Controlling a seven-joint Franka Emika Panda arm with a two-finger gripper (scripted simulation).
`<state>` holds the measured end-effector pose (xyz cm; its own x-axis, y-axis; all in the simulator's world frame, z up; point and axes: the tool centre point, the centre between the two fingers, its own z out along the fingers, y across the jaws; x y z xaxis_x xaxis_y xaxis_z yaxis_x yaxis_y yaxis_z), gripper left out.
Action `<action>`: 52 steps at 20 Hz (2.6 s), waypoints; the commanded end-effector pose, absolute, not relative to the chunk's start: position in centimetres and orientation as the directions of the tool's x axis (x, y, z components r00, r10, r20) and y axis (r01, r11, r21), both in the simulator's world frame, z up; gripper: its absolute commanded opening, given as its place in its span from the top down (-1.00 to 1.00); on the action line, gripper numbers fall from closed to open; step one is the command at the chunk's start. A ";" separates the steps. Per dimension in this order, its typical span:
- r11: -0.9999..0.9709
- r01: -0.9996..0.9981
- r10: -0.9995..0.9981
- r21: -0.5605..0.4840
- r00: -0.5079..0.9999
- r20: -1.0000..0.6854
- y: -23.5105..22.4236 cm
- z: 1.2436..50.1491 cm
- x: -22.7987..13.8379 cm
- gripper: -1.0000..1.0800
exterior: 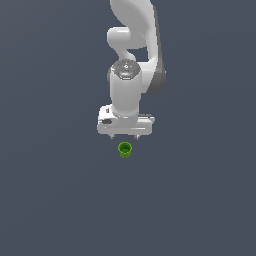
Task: Pick up the object and move it to a goal position.
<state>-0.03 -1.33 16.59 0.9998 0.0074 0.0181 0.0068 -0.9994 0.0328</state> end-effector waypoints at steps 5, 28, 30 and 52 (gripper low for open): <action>-1.000 0.013 0.013 0.023 1.000 0.019 -0.9 16.7 0.0 -0.92; -0.993 0.116 0.116 0.001 0.993 0.002 -1.2 10.2 -0.7 -0.92; -0.992 0.124 0.124 0.000 0.992 0.001 -1.3 9.6 -0.8 -0.92; -0.992 0.129 0.129 0.000 0.992 0.000 -1.4 4.3 -0.8 -0.92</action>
<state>-0.92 -1.38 4.36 0.9917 0.1286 -0.0015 0.1286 -0.9917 -0.0002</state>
